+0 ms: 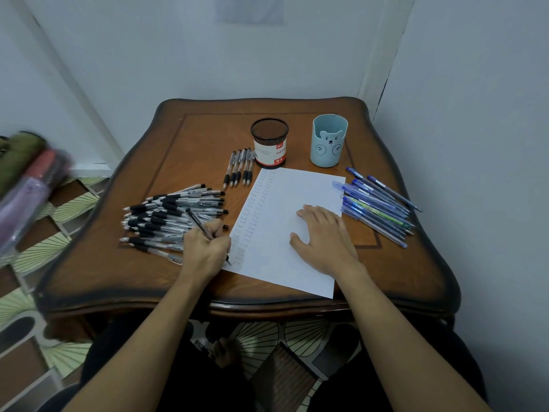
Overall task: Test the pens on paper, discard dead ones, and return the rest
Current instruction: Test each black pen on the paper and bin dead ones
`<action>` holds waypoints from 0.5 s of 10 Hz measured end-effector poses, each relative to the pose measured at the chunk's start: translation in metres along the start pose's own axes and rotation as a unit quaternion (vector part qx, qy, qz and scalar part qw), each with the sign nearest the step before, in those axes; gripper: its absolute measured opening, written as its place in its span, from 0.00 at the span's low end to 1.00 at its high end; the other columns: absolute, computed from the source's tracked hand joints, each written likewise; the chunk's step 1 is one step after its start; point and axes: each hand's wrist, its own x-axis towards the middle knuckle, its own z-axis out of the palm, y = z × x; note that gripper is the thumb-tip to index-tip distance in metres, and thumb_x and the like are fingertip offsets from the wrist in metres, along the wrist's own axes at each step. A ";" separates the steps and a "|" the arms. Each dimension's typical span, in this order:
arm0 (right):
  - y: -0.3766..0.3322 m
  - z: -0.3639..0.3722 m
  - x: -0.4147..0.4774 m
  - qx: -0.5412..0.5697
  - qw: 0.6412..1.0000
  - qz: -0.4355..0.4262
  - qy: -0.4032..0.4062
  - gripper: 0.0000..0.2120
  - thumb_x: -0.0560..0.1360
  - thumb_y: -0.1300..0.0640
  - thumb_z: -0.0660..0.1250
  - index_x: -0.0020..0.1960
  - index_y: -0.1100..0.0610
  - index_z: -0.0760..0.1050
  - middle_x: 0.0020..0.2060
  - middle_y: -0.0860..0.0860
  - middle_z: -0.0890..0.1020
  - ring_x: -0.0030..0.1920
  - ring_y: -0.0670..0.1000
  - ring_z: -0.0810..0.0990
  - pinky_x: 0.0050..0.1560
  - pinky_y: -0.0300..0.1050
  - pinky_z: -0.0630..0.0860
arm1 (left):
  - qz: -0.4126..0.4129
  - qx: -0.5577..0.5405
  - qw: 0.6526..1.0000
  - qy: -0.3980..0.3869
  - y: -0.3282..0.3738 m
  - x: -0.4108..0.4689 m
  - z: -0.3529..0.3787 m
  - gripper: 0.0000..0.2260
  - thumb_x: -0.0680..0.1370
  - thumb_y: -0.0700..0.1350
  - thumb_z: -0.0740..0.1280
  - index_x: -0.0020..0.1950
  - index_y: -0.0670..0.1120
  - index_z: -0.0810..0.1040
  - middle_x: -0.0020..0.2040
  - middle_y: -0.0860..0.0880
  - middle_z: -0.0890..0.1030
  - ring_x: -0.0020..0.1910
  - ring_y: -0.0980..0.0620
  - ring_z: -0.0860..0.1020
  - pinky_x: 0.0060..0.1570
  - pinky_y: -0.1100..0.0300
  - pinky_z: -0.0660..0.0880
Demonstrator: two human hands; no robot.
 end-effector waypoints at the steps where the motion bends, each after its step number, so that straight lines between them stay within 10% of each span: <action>1: 0.000 0.000 -0.001 0.001 1.000 0.000 0.000 0.26 0.81 0.41 0.57 0.76 0.49 0.63 0.77 0.47 0.64 0.77 0.48 0.58 0.77 0.51 0.50 | 0.005 0.023 1.000 0.000 0.000 -0.001 0.001 0.09 0.65 0.37 0.62 0.29 0.35 0.63 0.26 0.37 0.65 0.27 0.48 0.65 0.25 0.48 0.64; 5: 0.001 0.001 -0.001 0.002 1.000 -0.003 0.006 0.25 0.80 0.41 0.58 0.75 0.49 0.64 0.76 0.46 0.65 0.76 0.48 0.59 0.77 0.51 0.51 | 0.015 0.035 0.999 -0.010 -0.002 -0.001 0.003 0.10 0.65 0.36 0.61 0.28 0.44 0.61 0.26 0.47 0.61 0.27 0.54 0.61 0.26 0.58 0.58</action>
